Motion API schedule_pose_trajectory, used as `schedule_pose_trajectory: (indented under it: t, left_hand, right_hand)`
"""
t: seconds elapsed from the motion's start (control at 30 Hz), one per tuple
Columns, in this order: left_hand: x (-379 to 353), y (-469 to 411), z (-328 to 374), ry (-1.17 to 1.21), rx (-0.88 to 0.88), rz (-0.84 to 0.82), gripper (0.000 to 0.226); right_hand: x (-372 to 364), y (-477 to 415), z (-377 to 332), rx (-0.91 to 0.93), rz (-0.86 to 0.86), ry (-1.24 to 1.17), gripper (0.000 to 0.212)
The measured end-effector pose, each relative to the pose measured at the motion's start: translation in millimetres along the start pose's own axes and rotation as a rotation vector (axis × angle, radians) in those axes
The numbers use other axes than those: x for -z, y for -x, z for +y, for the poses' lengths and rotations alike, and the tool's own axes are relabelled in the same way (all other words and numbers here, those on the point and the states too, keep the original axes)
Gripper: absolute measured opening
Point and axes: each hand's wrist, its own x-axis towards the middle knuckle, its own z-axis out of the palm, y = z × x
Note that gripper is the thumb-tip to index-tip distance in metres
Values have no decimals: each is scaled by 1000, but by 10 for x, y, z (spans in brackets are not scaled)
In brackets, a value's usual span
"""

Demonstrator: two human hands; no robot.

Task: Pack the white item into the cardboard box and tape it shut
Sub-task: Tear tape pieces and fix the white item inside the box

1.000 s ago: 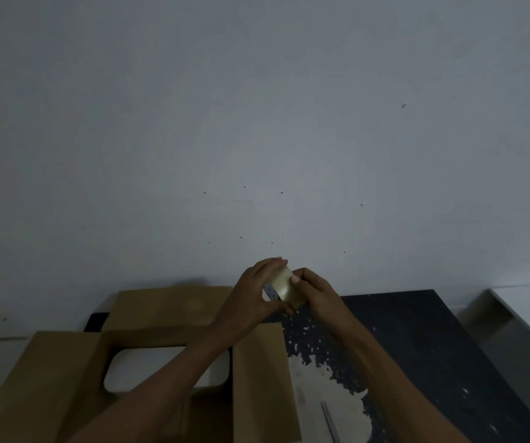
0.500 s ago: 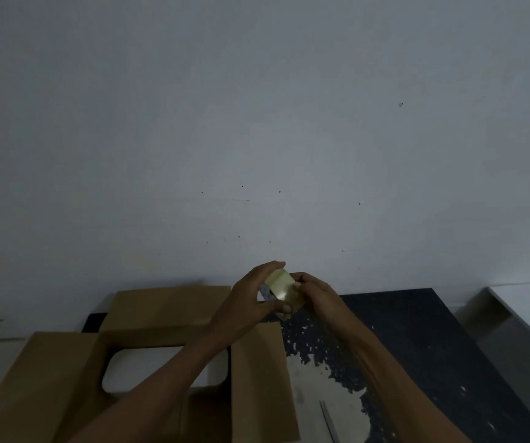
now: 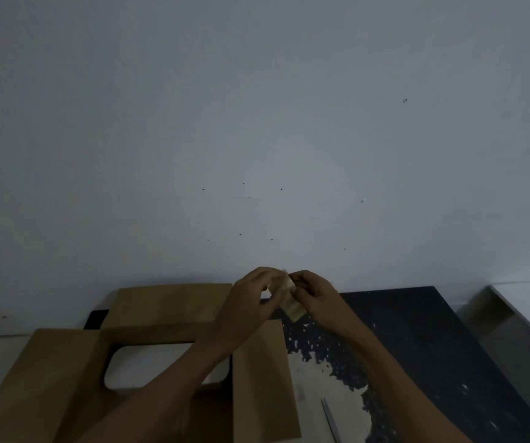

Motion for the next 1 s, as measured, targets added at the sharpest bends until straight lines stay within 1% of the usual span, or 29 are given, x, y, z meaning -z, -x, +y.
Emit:
schedule_pose_trajectory:
  t: [0.07, 0.2, 0.37, 0.53, 0.6, 0.87, 1.0]
  left_hand:
    - [-3, -29, -6, 36, 47, 32, 23]
    - [-36, -56, -19, 30, 70, 43, 22]
    - [-37, -71, 34, 69, 96, 43, 15]
    - [-15, -121, 67, 181, 284, -21, 7]
    - [-21, -140, 80, 190, 322, 2, 7]
    - [-119, -103, 162, 240, 351, 108, 13]
    - [-184, -43, 158, 195, 304, 134, 10]
  right_hand:
    - [-2, 11, 19, -2, -1, 28, 20]
    - [6, 28, 29, 5, -3, 67, 19]
    - [13, 48, 44, 17, 11, 80, 18]
    - [6, 66, 70, 12, 13, 108, 17]
    - [-23, 72, 72, 21, 21, 108, 17]
    - [-102, 98, 99, 70, 86, 85, 19]
    - [-141, 115, 126, 93, 103, 81, 20]
